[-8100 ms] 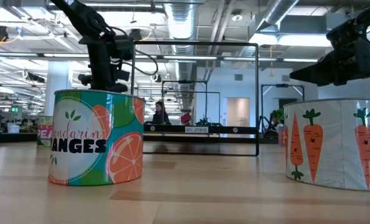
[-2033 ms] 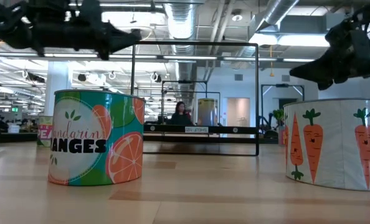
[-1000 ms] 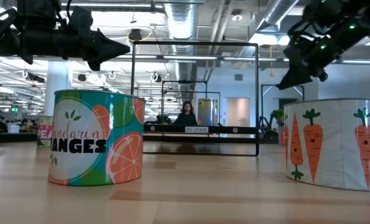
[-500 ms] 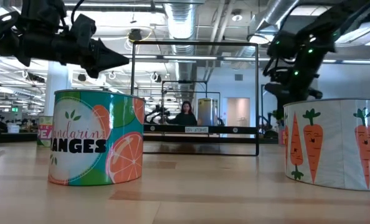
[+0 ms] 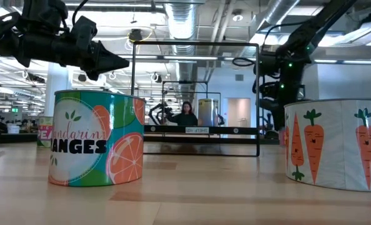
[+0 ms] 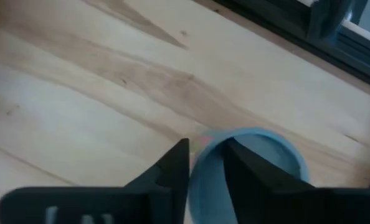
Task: Pick and place cans onto a shelf
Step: Put the blue corn can on the shelf
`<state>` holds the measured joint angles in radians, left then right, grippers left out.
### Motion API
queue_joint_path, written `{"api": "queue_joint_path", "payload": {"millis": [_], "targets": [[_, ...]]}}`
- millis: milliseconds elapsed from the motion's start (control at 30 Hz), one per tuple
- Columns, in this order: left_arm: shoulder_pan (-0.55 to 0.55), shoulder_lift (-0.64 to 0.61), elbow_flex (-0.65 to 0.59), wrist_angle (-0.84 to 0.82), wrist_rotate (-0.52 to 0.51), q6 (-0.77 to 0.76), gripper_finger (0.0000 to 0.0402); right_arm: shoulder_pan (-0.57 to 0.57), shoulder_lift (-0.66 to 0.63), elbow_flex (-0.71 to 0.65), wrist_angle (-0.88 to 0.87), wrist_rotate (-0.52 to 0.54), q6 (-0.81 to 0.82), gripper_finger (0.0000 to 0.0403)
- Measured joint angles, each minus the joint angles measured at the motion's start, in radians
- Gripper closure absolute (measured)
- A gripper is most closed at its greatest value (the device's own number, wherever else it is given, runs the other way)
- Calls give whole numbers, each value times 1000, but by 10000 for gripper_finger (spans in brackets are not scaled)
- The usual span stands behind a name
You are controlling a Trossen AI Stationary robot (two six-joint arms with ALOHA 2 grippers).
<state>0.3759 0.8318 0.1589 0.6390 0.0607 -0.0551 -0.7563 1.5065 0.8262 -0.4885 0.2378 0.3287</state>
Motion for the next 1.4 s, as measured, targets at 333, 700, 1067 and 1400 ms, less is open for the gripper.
{"api": "queue_joint_path", "payload": {"millis": [333, 700, 1067, 1400], "targets": [[27, -45, 1, -2, 38, 16, 401, 102, 4, 107, -71, -67, -21, 392], [53, -48, 1, -20, 39, 16, 401, 400, 13, 344, -104, -90, -63, 393], [53, -48, 1, -25, 37, 16, 401, 439, 308, 606, -110, -135, -257, 389], [53, -48, 1, -31, 38, 17, 401, 398, 413, 719, -221, -134, -291, 388]]}}
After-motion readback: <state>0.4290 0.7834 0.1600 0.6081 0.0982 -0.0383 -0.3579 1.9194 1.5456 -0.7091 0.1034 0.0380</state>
